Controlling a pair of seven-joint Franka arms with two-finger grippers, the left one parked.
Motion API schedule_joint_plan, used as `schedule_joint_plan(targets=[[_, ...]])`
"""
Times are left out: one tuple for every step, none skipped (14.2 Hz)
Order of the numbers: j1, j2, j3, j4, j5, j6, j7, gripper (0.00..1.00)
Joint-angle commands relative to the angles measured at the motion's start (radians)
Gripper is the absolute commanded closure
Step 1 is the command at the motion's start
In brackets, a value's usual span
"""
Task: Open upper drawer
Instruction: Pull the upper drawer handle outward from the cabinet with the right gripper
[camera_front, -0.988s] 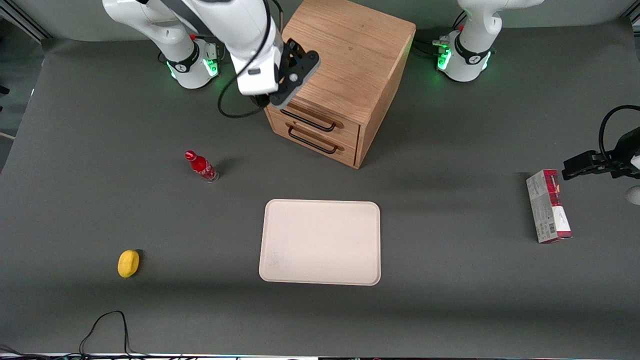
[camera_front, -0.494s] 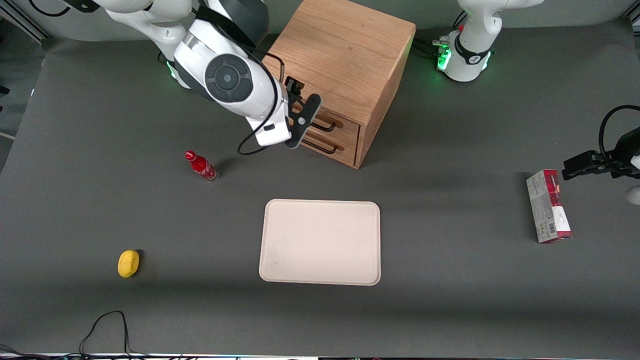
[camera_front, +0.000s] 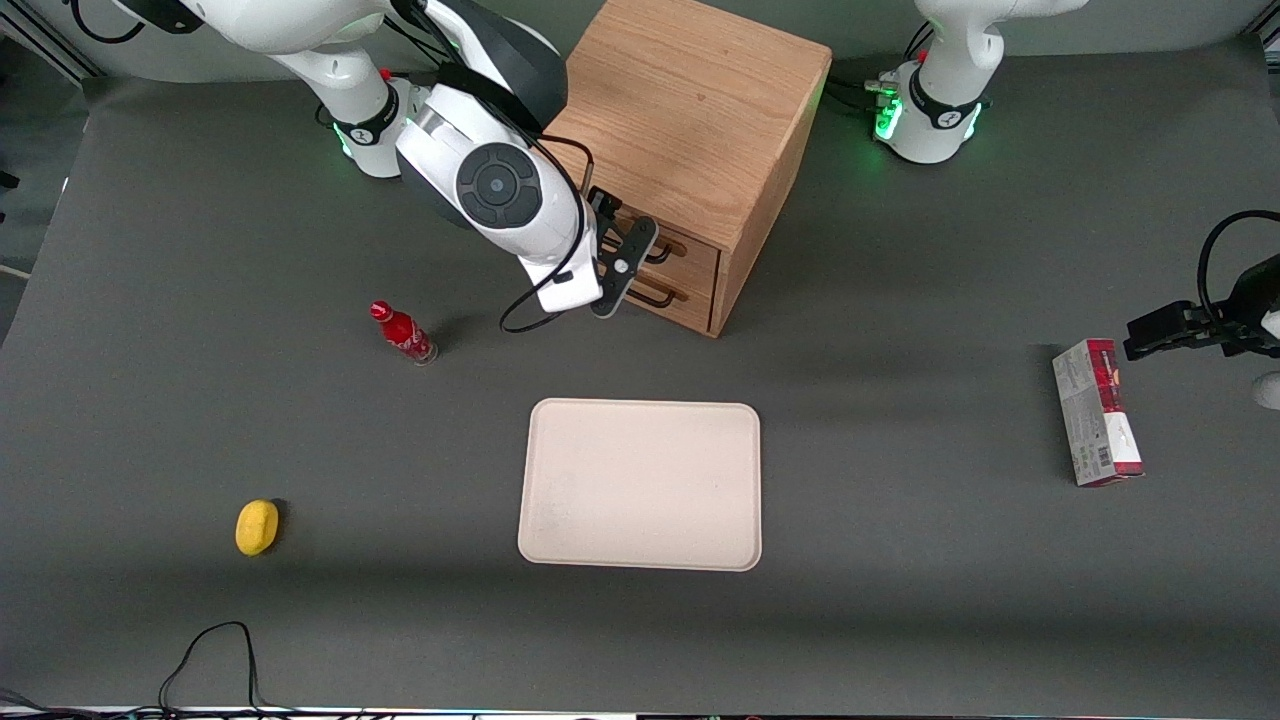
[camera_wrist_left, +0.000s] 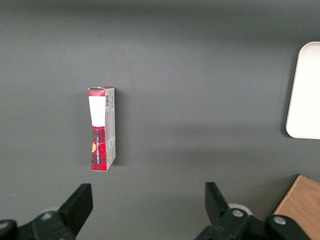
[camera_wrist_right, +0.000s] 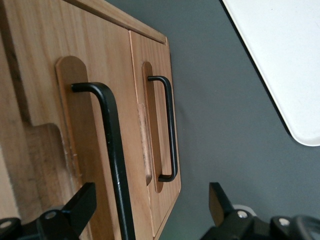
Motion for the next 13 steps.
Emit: schedule_joint_plan(targets=[[0.000,-0.011,0.001,-0.022,-0.014,0.036,-0.022,0.00],[0.000,-0.009,0.001,-0.036,-0.028,0.053,-0.022,0.00],[0.000,0.000,0.001,-0.048,-0.051,0.076,-0.022,0.00],[0.000,0.003,0.001,-0.054,-0.063,0.091,-0.022,0.00],[0.000,0.011,0.001,-0.057,-0.079,0.104,-0.022,0.00],[0.000,0.020,0.001,-0.054,-0.096,0.105,-0.022,0.00],[-0.001,0.022,0.001,-0.053,-0.108,0.110,-0.023,0.00],[-0.004,0.025,-0.001,-0.050,-0.117,0.116,-0.027,0.00],[-0.006,0.025,-0.002,-0.044,-0.125,0.118,-0.037,0.00],[-0.006,0.028,-0.024,-0.030,-0.128,0.116,-0.075,0.00],[-0.006,0.028,-0.057,-0.018,-0.126,0.115,-0.111,0.00],[-0.006,0.028,-0.079,0.002,-0.126,0.113,-0.144,0.00],[-0.006,0.031,-0.102,0.025,-0.126,0.113,-0.172,0.00]])
